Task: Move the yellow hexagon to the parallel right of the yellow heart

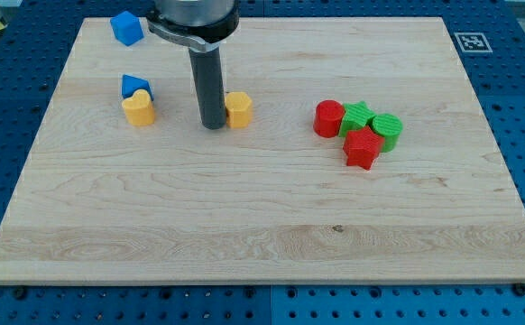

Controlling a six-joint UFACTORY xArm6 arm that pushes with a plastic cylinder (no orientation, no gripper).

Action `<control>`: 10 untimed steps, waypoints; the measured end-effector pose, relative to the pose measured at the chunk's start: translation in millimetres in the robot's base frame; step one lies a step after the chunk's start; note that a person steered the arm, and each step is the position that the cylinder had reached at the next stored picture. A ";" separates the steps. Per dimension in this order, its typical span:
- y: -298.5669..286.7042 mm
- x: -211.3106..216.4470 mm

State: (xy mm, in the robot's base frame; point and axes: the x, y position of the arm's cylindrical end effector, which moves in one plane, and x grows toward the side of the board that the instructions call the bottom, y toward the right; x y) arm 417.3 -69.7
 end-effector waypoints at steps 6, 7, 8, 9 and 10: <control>79.9 16.9; 64.7 21.9; 63.9 21.9; 60.5 19.4; 56.6 9.9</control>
